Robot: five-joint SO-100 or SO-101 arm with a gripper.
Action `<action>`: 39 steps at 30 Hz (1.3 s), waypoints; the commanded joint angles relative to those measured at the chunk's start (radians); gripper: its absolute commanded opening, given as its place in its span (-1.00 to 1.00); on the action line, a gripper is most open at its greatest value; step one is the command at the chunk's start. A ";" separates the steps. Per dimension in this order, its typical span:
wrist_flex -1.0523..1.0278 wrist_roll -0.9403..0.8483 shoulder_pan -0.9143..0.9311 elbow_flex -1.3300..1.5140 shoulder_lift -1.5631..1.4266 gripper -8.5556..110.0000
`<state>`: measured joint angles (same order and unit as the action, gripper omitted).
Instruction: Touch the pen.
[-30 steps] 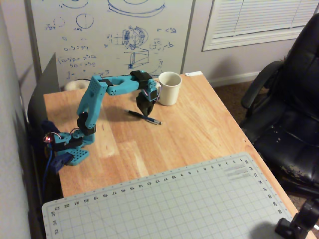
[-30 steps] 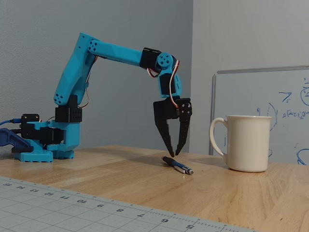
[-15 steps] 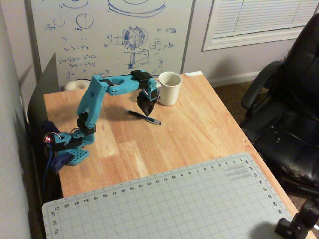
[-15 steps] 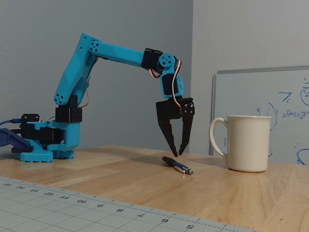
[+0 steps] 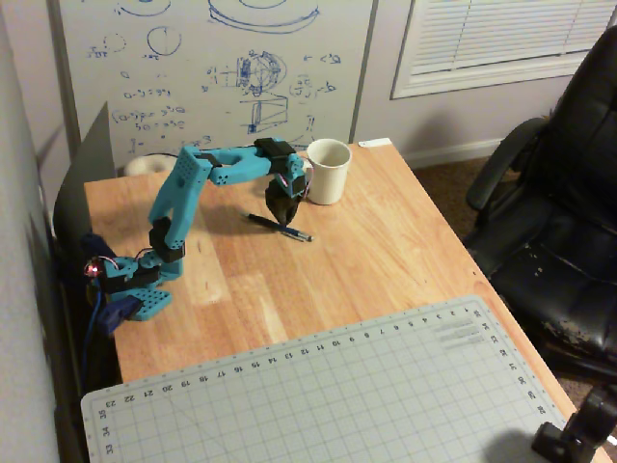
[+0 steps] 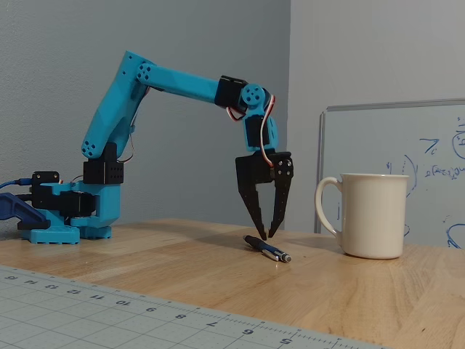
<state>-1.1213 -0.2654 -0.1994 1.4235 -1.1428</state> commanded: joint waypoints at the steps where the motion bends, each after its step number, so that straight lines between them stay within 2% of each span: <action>1: 0.008 0.003 0.000 -0.077 -0.017 -0.85; 39: 0.009 0.000 -0.003 -0.078 -0.006 -0.85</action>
<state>-1.1213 -0.2654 -0.1994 1.4235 -1.1275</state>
